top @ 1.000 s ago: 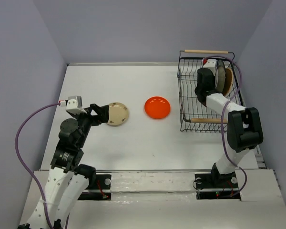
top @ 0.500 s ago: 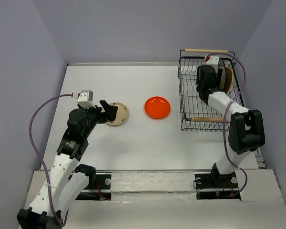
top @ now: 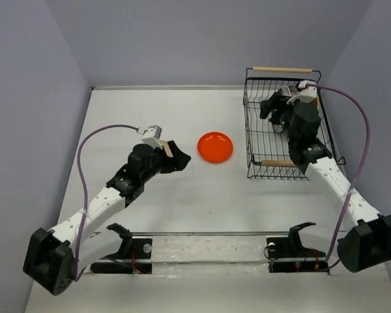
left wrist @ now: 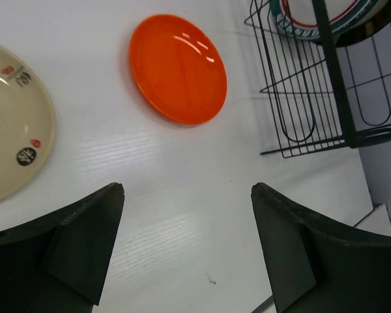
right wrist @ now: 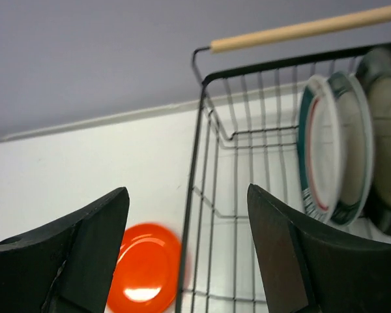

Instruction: Load the plates into the dish rack

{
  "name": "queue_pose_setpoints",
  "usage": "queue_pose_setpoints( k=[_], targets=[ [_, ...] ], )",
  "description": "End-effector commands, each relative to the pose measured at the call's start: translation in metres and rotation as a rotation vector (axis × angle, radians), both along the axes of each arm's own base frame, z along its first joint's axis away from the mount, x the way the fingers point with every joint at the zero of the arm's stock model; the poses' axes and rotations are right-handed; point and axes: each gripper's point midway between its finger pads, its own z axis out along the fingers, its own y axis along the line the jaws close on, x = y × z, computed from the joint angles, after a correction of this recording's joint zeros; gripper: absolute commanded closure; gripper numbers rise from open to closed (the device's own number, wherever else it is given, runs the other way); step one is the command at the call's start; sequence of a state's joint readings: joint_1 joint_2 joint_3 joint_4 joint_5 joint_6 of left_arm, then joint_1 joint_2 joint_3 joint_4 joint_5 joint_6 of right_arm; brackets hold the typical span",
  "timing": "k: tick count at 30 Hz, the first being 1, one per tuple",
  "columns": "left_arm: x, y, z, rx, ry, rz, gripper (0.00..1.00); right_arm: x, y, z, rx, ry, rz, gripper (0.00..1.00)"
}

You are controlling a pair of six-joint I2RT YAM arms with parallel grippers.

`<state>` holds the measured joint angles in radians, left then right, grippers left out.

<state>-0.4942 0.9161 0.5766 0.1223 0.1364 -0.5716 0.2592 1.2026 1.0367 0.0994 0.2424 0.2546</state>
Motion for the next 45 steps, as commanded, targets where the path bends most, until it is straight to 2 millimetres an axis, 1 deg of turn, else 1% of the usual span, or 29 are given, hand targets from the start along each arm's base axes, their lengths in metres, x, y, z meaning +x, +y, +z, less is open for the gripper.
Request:
queue_pose_setpoints(
  k=[1,3,4,6,7,8,9,11,12,13,16,18,20,21,24,25,27,29,30,32,33,36,37,39,40,41,42,44,45],
  targets=[
    [0.025,-0.031,0.0,-0.008,-0.014,0.067,0.11,-0.036,0.046,-0.02,0.114,0.035,0.221,0.22],
    [0.038,-0.035,-0.009,0.011,-0.01,0.124,0.16,-0.055,0.058,-0.011,0.143,0.01,0.289,0.23],
    [0.044,-0.036,-0.008,0.005,-0.019,0.145,0.18,-0.062,0.062,-0.017,0.149,0.019,0.32,0.24],
    [0.055,-0.044,-0.005,-0.021,-0.047,0.154,0.24,-0.076,0.067,-0.009,0.158,-0.007,0.364,0.25],
    [0.062,-0.047,-0.023,0.014,-0.015,0.162,0.24,-0.08,0.068,-0.007,0.161,-0.014,0.374,0.25],
    [0.073,-0.053,-0.017,0.018,-0.024,0.168,0.24,-0.083,0.068,-0.006,0.163,-0.019,0.382,0.25],
    [0.081,-0.054,-0.041,0.082,0.019,0.177,0.24,-0.089,0.07,-0.003,0.172,-0.028,0.405,0.26],
    [0.097,-0.059,-0.044,0.12,0.024,0.203,0.23,-0.094,0.073,-0.001,0.178,-0.037,0.429,0.26],
    [0.103,-0.06,-0.062,0.156,0.053,0.21,0.21,-0.097,0.076,-0.001,0.187,-0.041,0.448,0.26],
    [0.111,-0.065,-0.059,0.155,0.043,0.216,0.21,-0.099,0.076,0.0,0.192,-0.049,0.456,0.27],
    [0.129,-0.08,-0.075,0.186,0.072,0.196,0.21,-0.103,0.079,-0.002,0.198,-0.056,0.475,0.27],
    [0.135,-0.085,-0.1,0.228,0.119,0.186,0.23,-0.103,0.079,-0.003,0.199,-0.056,0.477,0.27],
    [0.148,-0.088,-0.101,0.233,0.125,0.199,0.25,-0.104,0.08,-0.002,0.201,-0.061,0.484,0.28],
    [0.152,-0.087,-0.114,0.251,0.143,0.208,0.25,-0.105,0.08,-0.002,0.201,-0.061,0.485,0.28],
    [0.164,-0.084,-0.122,0.242,0.155,0.216,0.29,-0.105,0.081,-0.003,0.204,-0.058,0.489,0.28],
    [0.164,-0.085,-0.133,0.251,0.174,0.211,0.34,-0.105,0.081,-0.003,0.204,-0.058,0.493,0.28],
    [0.168,-0.09,-0.137,0.233,0.178,0.192,0.39,-0.104,0.083,-0.006,0.208,-0.052,0.498,0.29],
    [0.167,-0.092,-0.148,0.224,0.198,0.171,0.52,-0.104,0.084,-0.007,0.212,-0.048,0.505,0.29],
    [0.168,-0.094,-0.148,0.212,0.189,0.168,0.67,-0.104,0.085,-0.007,0.212,-0.046,0.507,0.29],
    [0.166,-0.093,-0.155,0.211,0.2,0.167,0.86,-0.103,0.085,-0.009,0.212,-0.041,0.508,0.29],
    [0.167,-0.093,-0.154,0.205,0.195,0.167,0.94,-0.103,0.085,-0.009,0.212,-0.041,0.508,0.29],
    [0.164,-0.087,-0.152,0.199,0.189,0.172,0.94,-0.102,0.085,-0.011,0.207,-0.038,0.506,0.29],
    [0.164,-0.085,-0.141,0.186,0.167,0.175,0.94,-0.102,0.086,-0.011,0.208,-0.037,0.511,0.29],
    [0.158,-0.073,-0.137,0.175,0.16,0.193,0.94,-0.104,0.093,-0.012,0.207,-0.031,0.551,0.29],
    [0.157,-0.07,-0.116,0.145,0.124,0.199,0.94,-0.104,0.096,-0.012,0.205,-0.027,0.571,0.29],
    [0.148,-0.063,-0.116,0.143,0.127,0.204,0.94,-0.103,0.1,-0.015,0.202,-0.018,0.594,0.29],
    [0.147,-0.058,-0.09,0.108,0.079,0.212,0.94,-0.106,0.107,-0.015,0.193,-0.014,0.641,0.28],
    [0.135,-0.049,-0.076,0.097,0.055,0.214,0.94,-0.108,0.117,-0.014,0.186,-0.005,0.691,0.27],
    [0.13,-0.046,-0.067,0.086,0.036,0.216,0.94,-0.105,0.12,-0.022,0.181,0.023,0.706,0.27]
  ],
)
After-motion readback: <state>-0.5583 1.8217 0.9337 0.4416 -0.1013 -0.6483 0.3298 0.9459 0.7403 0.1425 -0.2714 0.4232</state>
